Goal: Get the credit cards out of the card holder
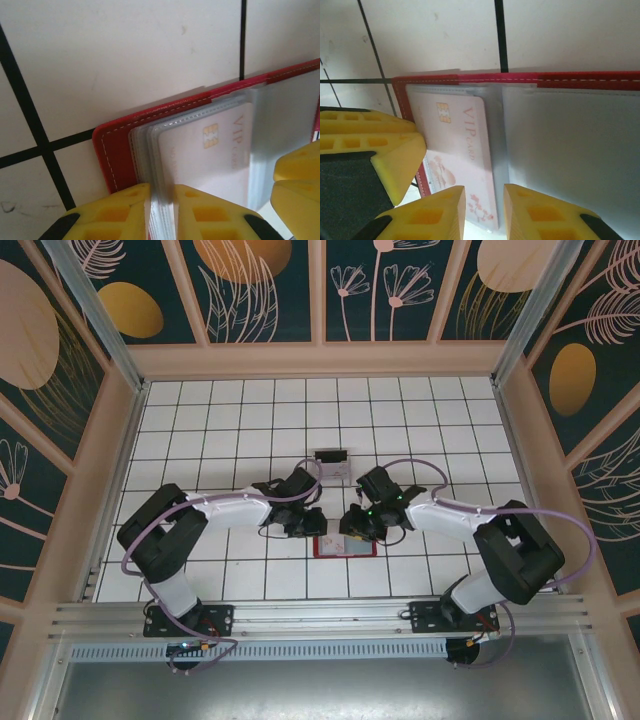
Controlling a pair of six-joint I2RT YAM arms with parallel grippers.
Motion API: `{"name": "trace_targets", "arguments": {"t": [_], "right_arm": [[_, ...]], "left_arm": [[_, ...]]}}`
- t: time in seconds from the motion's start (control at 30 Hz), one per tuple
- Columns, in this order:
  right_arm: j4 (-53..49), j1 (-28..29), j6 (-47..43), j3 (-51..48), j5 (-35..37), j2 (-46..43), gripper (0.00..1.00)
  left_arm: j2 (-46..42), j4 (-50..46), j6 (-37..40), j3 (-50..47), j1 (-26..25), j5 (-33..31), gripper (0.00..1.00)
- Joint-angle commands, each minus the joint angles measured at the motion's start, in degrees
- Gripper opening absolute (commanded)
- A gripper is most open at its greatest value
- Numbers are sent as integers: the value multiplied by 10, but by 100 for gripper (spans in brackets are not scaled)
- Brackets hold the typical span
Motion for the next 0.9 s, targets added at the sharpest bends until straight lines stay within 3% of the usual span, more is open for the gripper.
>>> {"name": "trace_targets", "arguments": {"t": [0.0, 0.57, 0.87], "right_arm": [[-8, 4, -13, 2, 10, 12, 27], [-44, 26, -17, 31, 55, 53, 26], [-69, 27, -15, 36, 83, 40, 18]], "left_arm": [[12, -12, 4, 7, -3, -11, 21], [8, -20, 10, -3, -3, -18, 21], [6, -23, 11, -3, -3, -20, 21]]}}
